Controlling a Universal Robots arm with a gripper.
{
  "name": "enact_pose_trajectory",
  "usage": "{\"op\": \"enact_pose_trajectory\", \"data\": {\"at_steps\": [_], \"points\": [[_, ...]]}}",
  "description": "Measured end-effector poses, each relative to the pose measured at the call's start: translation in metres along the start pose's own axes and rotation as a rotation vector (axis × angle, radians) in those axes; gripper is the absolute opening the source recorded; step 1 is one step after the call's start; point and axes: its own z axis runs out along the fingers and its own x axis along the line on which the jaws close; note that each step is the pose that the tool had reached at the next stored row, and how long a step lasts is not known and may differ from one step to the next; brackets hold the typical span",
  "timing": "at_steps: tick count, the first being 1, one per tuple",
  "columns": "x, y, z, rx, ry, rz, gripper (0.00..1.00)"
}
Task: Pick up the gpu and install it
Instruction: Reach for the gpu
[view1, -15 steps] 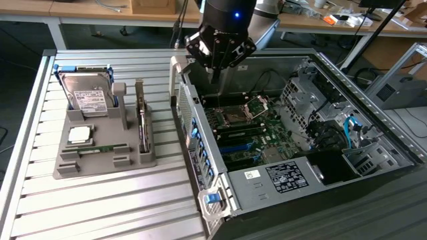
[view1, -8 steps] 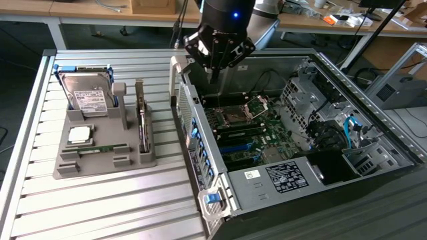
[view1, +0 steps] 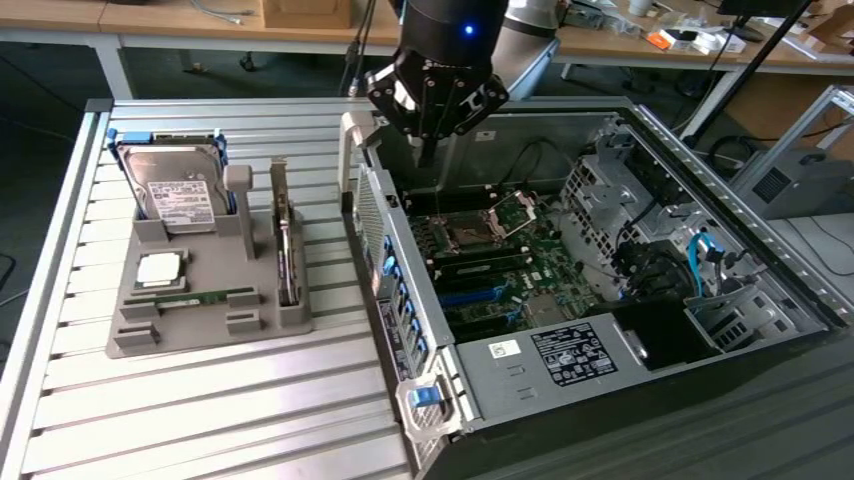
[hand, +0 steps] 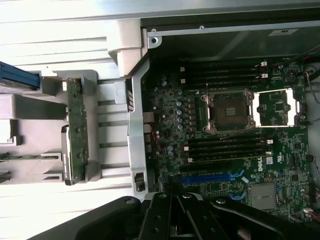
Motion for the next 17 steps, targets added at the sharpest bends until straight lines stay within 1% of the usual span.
{"op": "enact_pose_trajectory", "data": {"at_steps": [17], "points": [[0.0038,-0.0003,-0.0001,0.0,0.0,0.0,0.11]]}}
